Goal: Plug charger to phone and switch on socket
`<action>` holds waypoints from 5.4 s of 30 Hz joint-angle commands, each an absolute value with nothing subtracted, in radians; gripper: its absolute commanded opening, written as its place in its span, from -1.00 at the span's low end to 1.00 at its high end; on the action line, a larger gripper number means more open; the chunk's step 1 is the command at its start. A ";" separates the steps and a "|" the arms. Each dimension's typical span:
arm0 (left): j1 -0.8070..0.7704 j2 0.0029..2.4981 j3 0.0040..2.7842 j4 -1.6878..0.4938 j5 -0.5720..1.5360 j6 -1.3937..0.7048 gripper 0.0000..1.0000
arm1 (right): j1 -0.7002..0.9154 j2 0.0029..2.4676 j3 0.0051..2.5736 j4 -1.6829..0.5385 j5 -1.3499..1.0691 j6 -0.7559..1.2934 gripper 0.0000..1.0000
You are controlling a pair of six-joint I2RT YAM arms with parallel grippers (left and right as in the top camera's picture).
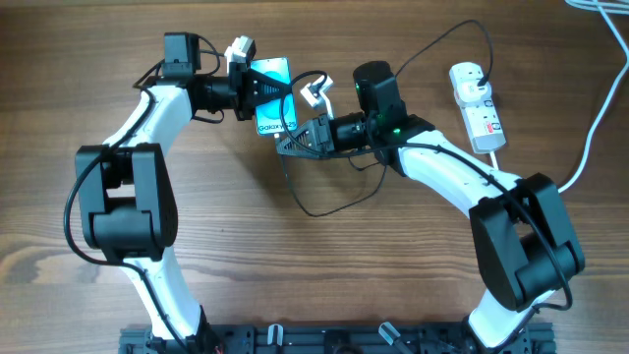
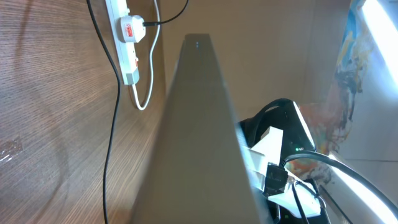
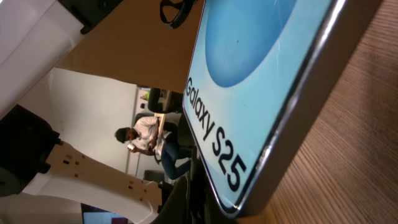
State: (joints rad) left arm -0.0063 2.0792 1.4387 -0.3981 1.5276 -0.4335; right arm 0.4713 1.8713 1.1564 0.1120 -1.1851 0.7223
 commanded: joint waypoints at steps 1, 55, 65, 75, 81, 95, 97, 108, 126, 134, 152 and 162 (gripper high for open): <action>-0.006 2.053 1.438 -0.400 1.577 -0.454 -0.92 | 0.444 1.855 1.169 0.118 -1.145 0.735 -0.91; -0.022 2.053 1.438 -0.370 1.577 -0.424 -0.92 | 0.427 1.857 1.169 0.199 -1.087 0.920 -0.91; -0.022 2.053 1.438 -0.370 1.577 -0.424 -0.92 | 0.429 1.857 1.169 0.232 -1.012 0.943 -0.91; -0.022 2.053 1.438 -0.370 1.577 -0.427 -0.92 | 0.429 1.857 1.169 0.224 -1.002 0.867 -0.91; -0.022 2.053 1.438 -0.378 1.577 -0.428 -0.92 | 0.429 1.857 1.169 0.224 -0.998 0.875 -0.91; -0.025 2.053 1.438 -0.446 1.577 -0.431 -0.92 | 0.429 1.857 1.169 0.223 -1.001 0.867 -0.91; -0.026 2.053 1.438 -0.446 1.577 -0.431 -0.92 | 0.429 1.857 1.169 0.221 -1.010 0.855 -0.91; -0.026 2.053 1.438 -0.446 1.577 -0.431 -0.92 | 0.431 1.857 1.169 0.189 -1.010 0.841 -0.92; -0.026 2.053 1.438 -0.445 1.576 -0.431 -0.92 | 0.487 1.857 1.169 0.194 -0.916 0.838 -0.91; -0.026 2.053 1.438 -0.445 1.577 -0.430 -0.92 | 0.503 1.857 1.169 0.213 -0.861 0.852 -0.91; 0.046 2.053 1.438 -0.415 1.570 -0.426 -0.92 | 0.425 1.857 1.169 -0.619 -0.470 0.379 -0.92; 0.044 2.053 1.438 -0.415 1.551 -0.423 -0.92 | 0.402 1.857 1.169 -0.756 -0.028 0.369 -0.91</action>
State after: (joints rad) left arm 0.0460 2.0792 1.4425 -0.4152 1.5238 -0.4320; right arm 0.3985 1.8717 1.1614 -0.7326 -0.1867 0.3901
